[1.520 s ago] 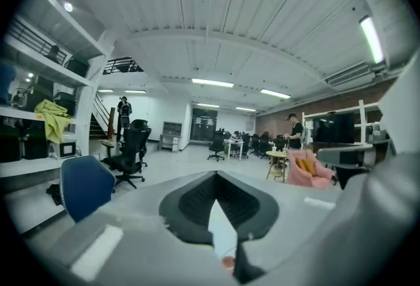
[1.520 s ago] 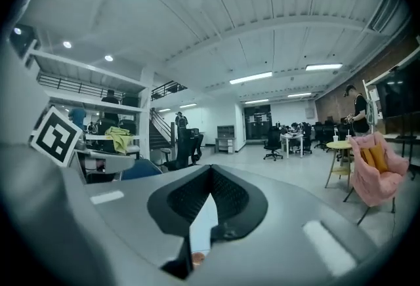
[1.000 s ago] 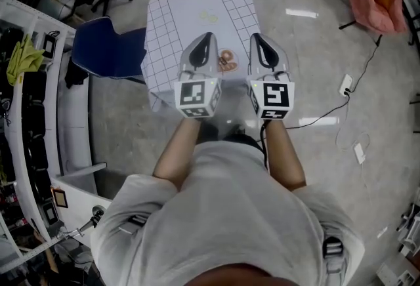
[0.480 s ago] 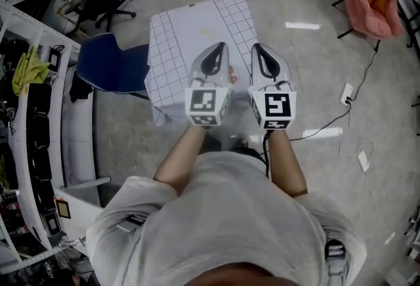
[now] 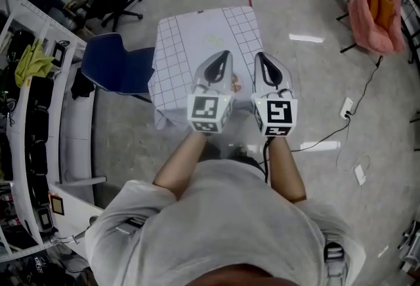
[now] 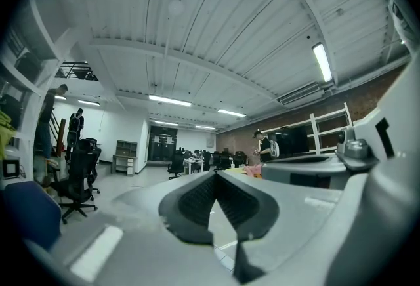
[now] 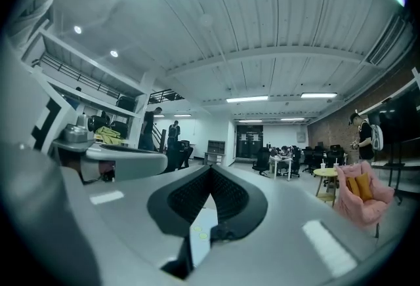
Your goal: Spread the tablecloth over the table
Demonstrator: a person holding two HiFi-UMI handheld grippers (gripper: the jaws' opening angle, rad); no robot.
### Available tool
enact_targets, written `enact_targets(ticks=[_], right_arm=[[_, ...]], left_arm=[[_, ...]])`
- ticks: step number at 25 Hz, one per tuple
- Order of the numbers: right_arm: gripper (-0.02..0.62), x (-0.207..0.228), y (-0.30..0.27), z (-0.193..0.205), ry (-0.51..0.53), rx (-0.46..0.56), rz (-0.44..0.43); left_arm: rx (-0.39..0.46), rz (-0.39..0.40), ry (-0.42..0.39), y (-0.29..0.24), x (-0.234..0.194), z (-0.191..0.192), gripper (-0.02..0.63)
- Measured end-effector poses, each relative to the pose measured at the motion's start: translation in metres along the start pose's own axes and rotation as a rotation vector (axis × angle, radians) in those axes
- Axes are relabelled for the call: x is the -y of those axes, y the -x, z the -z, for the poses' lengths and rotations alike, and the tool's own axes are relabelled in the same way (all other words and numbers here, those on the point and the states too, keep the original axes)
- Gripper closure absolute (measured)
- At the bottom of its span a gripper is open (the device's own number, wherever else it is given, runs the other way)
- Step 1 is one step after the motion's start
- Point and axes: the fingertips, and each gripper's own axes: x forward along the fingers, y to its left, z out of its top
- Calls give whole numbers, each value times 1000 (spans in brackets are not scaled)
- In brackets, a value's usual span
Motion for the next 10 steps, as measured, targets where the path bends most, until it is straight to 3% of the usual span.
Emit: enact_targets(ticks=[10], right_arm=[[589,-22,-8,1,-2,-24,-33]], left_arm=[[-13,-17,2,11,-14,-1,584]])
